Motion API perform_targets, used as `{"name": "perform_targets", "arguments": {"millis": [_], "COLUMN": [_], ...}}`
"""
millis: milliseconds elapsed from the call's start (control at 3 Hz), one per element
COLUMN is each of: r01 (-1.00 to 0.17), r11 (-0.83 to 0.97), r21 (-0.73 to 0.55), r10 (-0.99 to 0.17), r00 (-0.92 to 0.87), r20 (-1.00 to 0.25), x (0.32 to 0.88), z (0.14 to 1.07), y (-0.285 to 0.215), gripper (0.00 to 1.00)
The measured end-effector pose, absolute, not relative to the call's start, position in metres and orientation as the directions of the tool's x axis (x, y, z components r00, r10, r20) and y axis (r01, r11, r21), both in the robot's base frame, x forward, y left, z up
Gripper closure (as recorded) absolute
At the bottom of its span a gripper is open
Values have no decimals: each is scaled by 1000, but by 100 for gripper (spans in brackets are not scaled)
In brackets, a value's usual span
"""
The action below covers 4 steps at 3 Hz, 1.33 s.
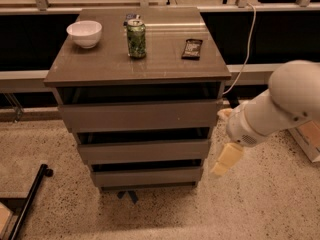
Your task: Open middle drawer
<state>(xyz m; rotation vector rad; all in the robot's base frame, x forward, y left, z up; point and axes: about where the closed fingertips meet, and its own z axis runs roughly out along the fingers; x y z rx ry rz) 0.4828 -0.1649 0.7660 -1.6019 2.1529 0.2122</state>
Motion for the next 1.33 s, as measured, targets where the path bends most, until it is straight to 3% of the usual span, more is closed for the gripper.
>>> {"name": "perform_targets", "arguments": {"millis": [667, 1333], "r01": [-899, -868], "r11": [429, 488], "r21": [-90, -91], "r10": [-723, -714], "r00": [-282, -338], "r20": [-631, -613], "x": [530, 538], "z": [672, 646], "y": [-142, -143], "gripper": [0, 0]}}
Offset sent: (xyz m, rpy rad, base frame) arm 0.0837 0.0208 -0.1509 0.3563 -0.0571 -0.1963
